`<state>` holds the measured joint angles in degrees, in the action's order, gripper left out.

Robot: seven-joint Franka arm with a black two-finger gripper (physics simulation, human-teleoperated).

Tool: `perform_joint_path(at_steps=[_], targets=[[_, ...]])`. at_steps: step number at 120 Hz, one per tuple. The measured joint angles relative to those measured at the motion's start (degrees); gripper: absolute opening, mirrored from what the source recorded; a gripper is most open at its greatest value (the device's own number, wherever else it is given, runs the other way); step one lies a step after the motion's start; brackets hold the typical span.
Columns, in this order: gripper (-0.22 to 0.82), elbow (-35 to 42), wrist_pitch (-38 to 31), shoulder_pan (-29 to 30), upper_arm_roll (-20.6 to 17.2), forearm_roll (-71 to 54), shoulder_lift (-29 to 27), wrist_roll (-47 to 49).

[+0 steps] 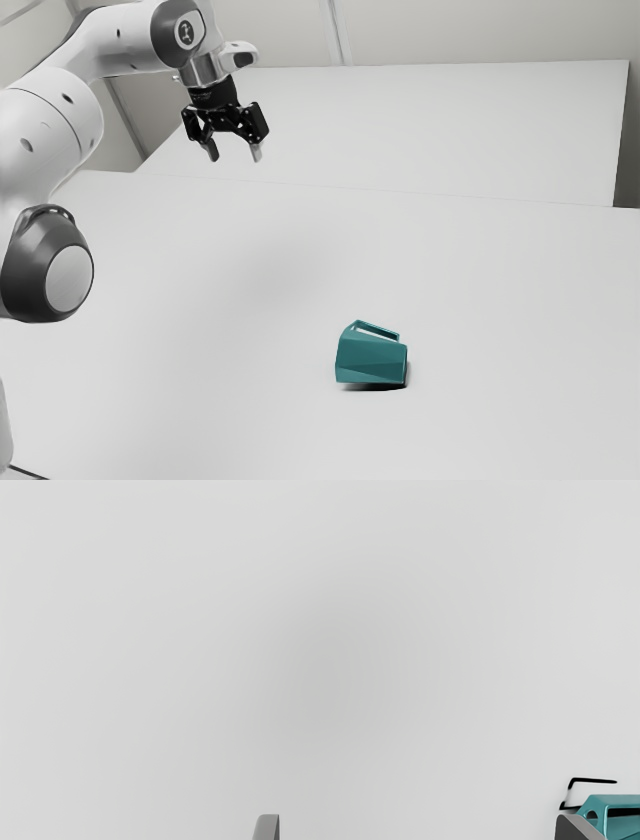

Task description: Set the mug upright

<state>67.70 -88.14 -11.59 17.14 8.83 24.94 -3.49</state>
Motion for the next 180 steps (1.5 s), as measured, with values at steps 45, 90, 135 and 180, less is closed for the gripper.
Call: perform_joint_path(at_steps=[45, 90, 135, 180], targets=[[0.6, 26.11, -6.36, -1.2, -2.45, 0.44, -16.94, 0.56], [0.6, 52.82, -20.13, -2.27, -3.07, 24.86, -27.63, -3.16], [0.6, 63.01, -25.12, -2.3, -3.11, 39.81, -25.65, -16.2], [0.6, 63.12, -29.12, -6.94, -6.55, 48.7, -20.98, -28.76]])
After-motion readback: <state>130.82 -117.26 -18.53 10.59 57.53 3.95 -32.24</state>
